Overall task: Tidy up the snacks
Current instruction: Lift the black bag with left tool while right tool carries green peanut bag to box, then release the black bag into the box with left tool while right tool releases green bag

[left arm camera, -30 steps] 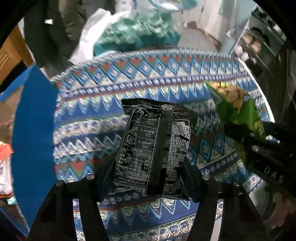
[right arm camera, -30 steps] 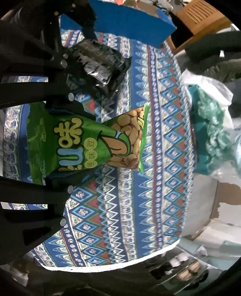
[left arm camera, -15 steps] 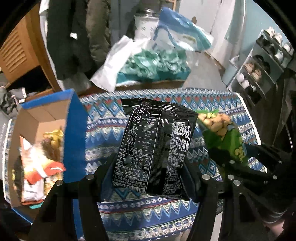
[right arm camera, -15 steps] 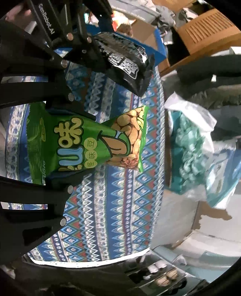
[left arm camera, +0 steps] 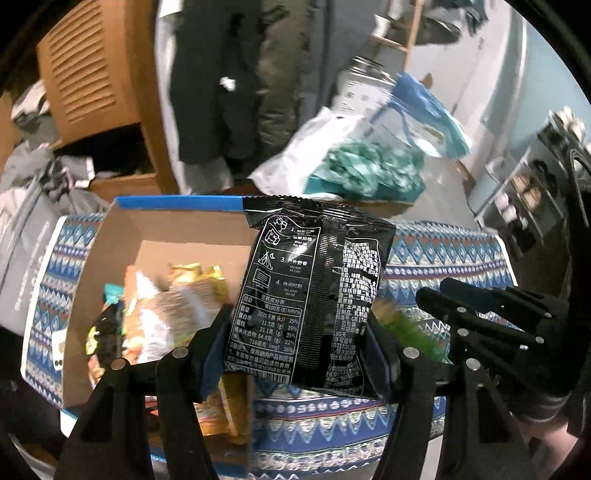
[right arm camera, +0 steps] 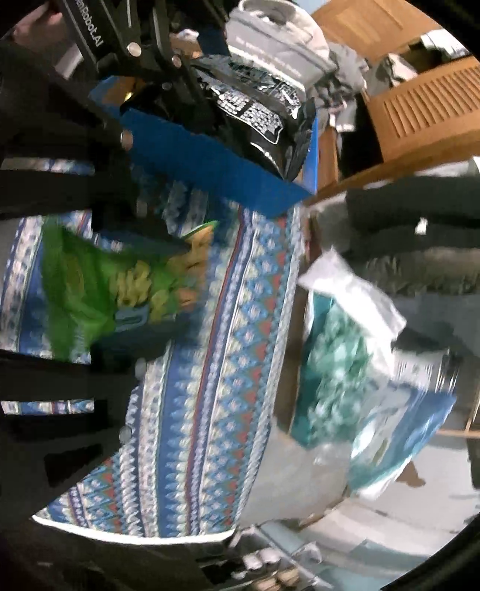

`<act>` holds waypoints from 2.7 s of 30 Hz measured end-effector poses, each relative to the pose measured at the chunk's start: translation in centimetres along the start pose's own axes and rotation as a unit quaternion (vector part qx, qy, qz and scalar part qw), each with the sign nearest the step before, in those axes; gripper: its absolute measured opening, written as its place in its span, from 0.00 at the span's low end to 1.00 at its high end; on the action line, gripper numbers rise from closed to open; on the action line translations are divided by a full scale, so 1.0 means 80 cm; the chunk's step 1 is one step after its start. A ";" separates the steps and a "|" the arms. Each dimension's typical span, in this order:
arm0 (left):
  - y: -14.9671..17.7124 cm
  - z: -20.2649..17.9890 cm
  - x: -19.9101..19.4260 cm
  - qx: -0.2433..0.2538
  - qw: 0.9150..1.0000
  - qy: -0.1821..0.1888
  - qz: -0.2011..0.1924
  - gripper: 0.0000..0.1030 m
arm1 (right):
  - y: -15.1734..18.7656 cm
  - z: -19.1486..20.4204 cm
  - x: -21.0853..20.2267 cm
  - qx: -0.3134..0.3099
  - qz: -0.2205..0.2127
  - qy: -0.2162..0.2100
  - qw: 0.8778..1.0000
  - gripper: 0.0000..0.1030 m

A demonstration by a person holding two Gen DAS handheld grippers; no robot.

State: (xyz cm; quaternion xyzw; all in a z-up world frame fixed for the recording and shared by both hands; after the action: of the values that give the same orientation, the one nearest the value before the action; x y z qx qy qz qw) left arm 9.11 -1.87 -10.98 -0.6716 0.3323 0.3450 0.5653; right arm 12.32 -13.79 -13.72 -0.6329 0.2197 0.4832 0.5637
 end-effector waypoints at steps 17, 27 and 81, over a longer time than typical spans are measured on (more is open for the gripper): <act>0.012 0.146 0.000 -0.107 0.994 -0.006 0.006 0.64 | 0.028 0.018 0.077 -0.022 0.066 -0.022 0.997 0.71; 0.021 0.170 0.000 -0.121 0.992 -0.018 0.009 0.64 | 0.083 0.015 0.140 -0.037 0.120 -0.041 0.991 0.71; 0.023 0.217 -0.036 -0.158 0.987 -0.031 -0.003 0.76 | -0.118 0.240 0.092 -0.123 0.065 -0.096 0.986 0.45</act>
State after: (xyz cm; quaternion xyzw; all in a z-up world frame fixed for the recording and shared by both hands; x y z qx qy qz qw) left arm 4.47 15.19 -11.63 -0.7421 0.2539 0.4124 0.4634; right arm 16.29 8.47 -13.34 -0.6324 0.1440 0.6010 0.4671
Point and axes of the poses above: each gripper's, at about its wrist camera, not at the fingertips, and x roughly the way its jaws point, z to its left, y to its underside, the point moved 6 cm from there along x, roughly the way its jaws point
